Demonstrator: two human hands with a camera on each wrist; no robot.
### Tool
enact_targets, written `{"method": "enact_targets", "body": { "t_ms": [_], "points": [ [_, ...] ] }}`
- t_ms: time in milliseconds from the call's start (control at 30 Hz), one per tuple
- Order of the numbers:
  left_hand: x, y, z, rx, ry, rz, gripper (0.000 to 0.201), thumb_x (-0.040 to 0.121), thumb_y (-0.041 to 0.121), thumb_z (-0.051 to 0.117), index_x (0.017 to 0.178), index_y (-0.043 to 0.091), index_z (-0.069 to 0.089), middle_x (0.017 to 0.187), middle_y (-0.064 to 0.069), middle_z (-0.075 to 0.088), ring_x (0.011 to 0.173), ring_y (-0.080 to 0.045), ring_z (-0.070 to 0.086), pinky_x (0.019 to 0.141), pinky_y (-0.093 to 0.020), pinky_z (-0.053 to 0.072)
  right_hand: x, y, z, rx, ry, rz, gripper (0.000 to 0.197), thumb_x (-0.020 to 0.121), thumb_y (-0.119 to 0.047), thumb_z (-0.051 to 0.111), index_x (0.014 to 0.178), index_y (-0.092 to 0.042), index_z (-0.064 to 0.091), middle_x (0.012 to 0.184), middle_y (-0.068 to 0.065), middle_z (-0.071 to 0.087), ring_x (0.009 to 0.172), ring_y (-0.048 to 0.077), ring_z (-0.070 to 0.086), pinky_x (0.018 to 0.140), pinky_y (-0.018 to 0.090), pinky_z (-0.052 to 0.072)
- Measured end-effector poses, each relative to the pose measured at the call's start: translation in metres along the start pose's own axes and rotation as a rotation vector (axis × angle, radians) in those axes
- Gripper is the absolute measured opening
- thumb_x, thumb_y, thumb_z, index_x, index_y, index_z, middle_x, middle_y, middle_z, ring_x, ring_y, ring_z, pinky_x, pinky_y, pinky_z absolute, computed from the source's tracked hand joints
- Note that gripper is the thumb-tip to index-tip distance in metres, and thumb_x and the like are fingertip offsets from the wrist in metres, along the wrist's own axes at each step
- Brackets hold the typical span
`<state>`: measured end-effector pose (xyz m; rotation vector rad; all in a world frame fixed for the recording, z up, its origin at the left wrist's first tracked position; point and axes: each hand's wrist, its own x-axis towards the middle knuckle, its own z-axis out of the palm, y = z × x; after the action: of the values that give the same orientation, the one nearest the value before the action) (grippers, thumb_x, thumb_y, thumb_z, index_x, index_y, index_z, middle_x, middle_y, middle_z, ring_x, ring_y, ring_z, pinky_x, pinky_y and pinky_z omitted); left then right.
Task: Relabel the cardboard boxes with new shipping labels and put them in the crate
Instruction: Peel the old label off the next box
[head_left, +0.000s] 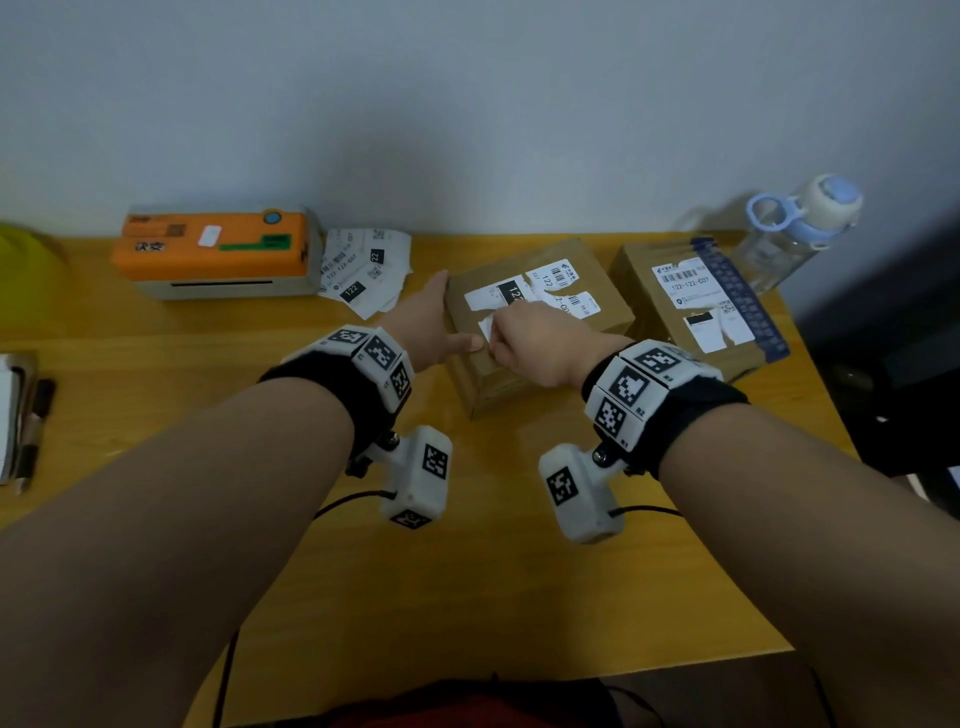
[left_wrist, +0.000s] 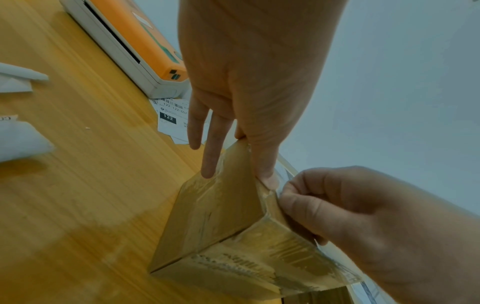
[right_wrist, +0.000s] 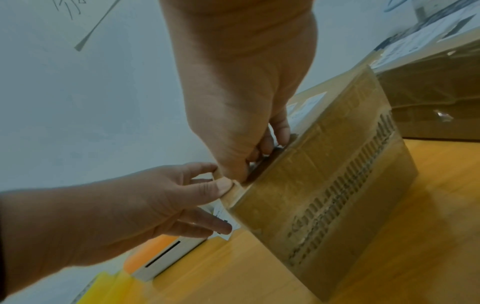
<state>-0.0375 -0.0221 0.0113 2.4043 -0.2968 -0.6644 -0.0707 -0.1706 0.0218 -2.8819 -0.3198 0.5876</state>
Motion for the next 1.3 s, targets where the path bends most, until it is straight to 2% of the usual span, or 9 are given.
{"method": "enact_targets", "body": {
  "t_ms": [100, 333, 467, 600, 700, 800, 1033, 1167, 1300],
  "points": [
    [-0.001, 0.000, 0.000, -0.061, -0.006, 0.006, 0.079, 0.085, 0.026, 0.068, 0.145, 0.016, 0.018, 0.132, -0.007, 0.051, 0.064, -0.008, 0.058, 0.042, -0.012, 0.047, 0.001, 0.004, 0.006, 0.008, 0.030, -0.030, 0.013, 0.095, -0.017, 0.044, 0.082, -0.013, 0.045, 0.084, 0.008, 0.052, 0.075, 0.026, 0.052, 0.065, 0.034, 0.042],
    [-0.001, 0.000, 0.000, -0.077, -0.012, -0.014, 0.092, 0.083, 0.029, 0.069, 0.149, 0.020, 0.006, 0.140, -0.008, 0.044, 0.063, -0.013, 0.061, 0.045, -0.018, 0.052, -0.008, 0.008, 0.006, 0.100, 0.095, -0.008, 0.016, 0.097, -0.019, 0.041, 0.103, -0.007, 0.049, 0.100, 0.013, 0.056, 0.088, 0.028, 0.053, 0.075, 0.037, 0.043],
    [-0.001, 0.000, 0.000, -0.077, -0.020, -0.030, 0.092, 0.083, 0.030, 0.069, 0.150, 0.021, 0.005, 0.142, -0.007, 0.042, 0.067, -0.017, 0.064, 0.050, -0.022, 0.052, -0.009, 0.008, 0.006, 0.158, 0.123, 0.077, 0.018, 0.099, -0.020, 0.038, 0.104, -0.007, 0.049, 0.093, 0.008, 0.054, 0.081, 0.024, 0.052, 0.068, 0.033, 0.038],
    [-0.002, 0.001, 0.000, -0.065, -0.034, -0.042, 0.091, 0.084, 0.030, 0.067, 0.150, 0.021, 0.005, 0.142, -0.008, 0.041, 0.071, -0.022, 0.067, 0.063, -0.032, 0.058, -0.007, 0.019, 0.003, 0.439, 0.259, 0.190, 0.019, 0.100, -0.022, 0.038, 0.103, -0.007, 0.050, 0.083, 0.001, 0.052, 0.073, 0.017, 0.050, 0.065, 0.031, 0.040],
    [-0.001, 0.001, 0.000, -0.069, -0.033, -0.047, 0.093, 0.083, 0.031, 0.068, 0.150, 0.022, 0.004, 0.143, -0.008, 0.040, 0.069, -0.020, 0.066, 0.057, -0.028, 0.056, -0.014, 0.030, 0.001, 0.460, 0.241, 0.134, 0.015, 0.096, -0.025, 0.051, 0.101, -0.011, 0.057, 0.090, -0.001, 0.058, 0.083, 0.015, 0.056, 0.075, 0.029, 0.046],
    [0.001, 0.001, 0.000, -0.077, -0.034, -0.031, 0.092, 0.084, 0.029, 0.068, 0.150, 0.019, 0.004, 0.144, -0.008, 0.039, 0.066, -0.015, 0.062, 0.052, -0.024, 0.054, -0.021, 0.030, 0.006, 0.447, 0.200, 0.096, 0.023, 0.089, -0.030, 0.063, 0.108, -0.017, 0.060, 0.088, -0.007, 0.053, 0.084, 0.012, 0.053, 0.075, 0.024, 0.042],
    [0.000, 0.002, 0.001, -0.081, -0.014, -0.028, 0.091, 0.083, 0.028, 0.068, 0.149, 0.019, 0.006, 0.141, -0.008, 0.042, 0.070, -0.016, 0.062, 0.049, -0.022, 0.052, -0.019, 0.016, 0.018, 0.469, 0.345, 0.141, 0.029, 0.083, -0.032, 0.070, 0.106, -0.017, 0.063, 0.084, -0.008, 0.052, 0.078, 0.008, 0.052, 0.078, 0.029, 0.049],
    [0.001, 0.000, 0.004, -0.085, 0.006, -0.019, 0.089, 0.083, 0.028, 0.069, 0.149, 0.019, 0.009, 0.139, -0.009, 0.044, 0.074, -0.018, 0.060, 0.047, -0.019, 0.047, -0.019, 0.008, 0.018, 0.279, 0.426, 0.227, 0.025, 0.081, -0.041, 0.069, 0.099, -0.024, 0.066, 0.116, 0.001, 0.054, 0.114, 0.020, 0.046, 0.098, 0.039, 0.038],
    [0.001, 0.000, 0.004, -0.067, 0.006, -0.018, 0.091, 0.083, 0.029, 0.068, 0.150, 0.018, 0.006, 0.139, -0.008, 0.045, 0.075, -0.019, 0.061, 0.049, -0.019, 0.045, -0.018, 0.000, 0.011, 0.200, 0.371, 0.228, 0.016, 0.086, -0.035, 0.065, 0.095, -0.022, 0.068, 0.125, 0.003, 0.050, 0.121, 0.022, 0.044, 0.101, 0.040, 0.039]
  ]
}}
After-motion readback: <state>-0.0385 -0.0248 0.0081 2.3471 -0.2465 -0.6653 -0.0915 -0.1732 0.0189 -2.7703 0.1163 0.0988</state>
